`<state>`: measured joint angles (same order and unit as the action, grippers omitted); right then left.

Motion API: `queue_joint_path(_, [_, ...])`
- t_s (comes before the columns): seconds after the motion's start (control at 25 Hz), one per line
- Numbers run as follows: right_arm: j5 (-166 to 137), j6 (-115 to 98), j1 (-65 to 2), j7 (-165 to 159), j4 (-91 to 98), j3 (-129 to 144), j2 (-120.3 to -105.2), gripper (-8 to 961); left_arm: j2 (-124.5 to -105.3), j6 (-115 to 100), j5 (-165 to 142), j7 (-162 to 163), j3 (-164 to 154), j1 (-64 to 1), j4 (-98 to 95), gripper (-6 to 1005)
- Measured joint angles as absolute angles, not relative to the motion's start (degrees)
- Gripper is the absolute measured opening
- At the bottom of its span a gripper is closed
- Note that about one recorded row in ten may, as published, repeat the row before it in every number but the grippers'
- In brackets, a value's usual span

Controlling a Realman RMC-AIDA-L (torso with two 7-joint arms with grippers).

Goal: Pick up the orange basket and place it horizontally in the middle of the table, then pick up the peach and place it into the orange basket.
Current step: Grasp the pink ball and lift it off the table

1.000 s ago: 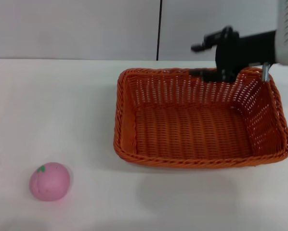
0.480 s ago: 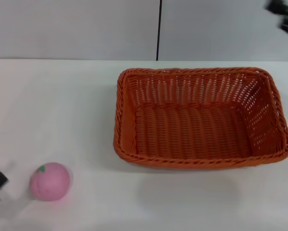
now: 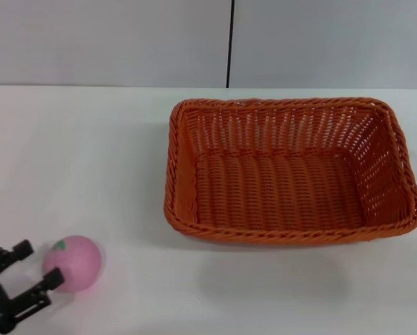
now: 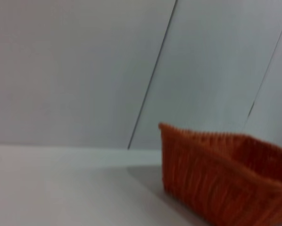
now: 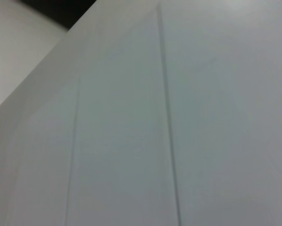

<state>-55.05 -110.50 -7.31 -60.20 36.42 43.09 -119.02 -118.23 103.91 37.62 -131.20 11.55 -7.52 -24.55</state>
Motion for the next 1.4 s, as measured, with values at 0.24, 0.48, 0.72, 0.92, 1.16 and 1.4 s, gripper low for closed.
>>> queue_joint_path(0.24, [-54.3,-114.9,-7.3,-61.3,32.9,38.9,-118.87,541,-118.32,97.2,37.6,-131.6,6.8,-9.0,-21.7,827])
queue_joint_path(0.48, [-54.3,-116.0,-6.9,-62.0,30.5,37.4,-118.86,547,-118.29,96.8,37.6,-131.2,2.9,-10.0,-21.5,827])
queue_joint_path(0.72, [-54.2,-116.0,-7.5,-58.8,24.6,33.9,-118.92,552,-118.36,96.5,37.6,-131.1,2.1,-10.6,-21.4,659])
queue_joint_path(0.92, [-54.2,-115.8,-8.3,-54.6,18.3,30.3,-118.92,557,-118.36,95.2,37.9,-131.5,2.1,-11.5,-20.3,480])
queue_joint_path(1.16, [-54.2,-114.2,-8.6,-48.2,11.6,28.5,-118.89,563,-118.32,96.8,38.4,-131.8,6.0,-13.0,-20.1,339])
queue_joint_path(1.4, [-54.7,-111.8,-8.9,-46.9,9.7,28.7,-118.89,569,-118.09,100.8,43.0,-132.6,10.2,-15.3,-20.5,294])
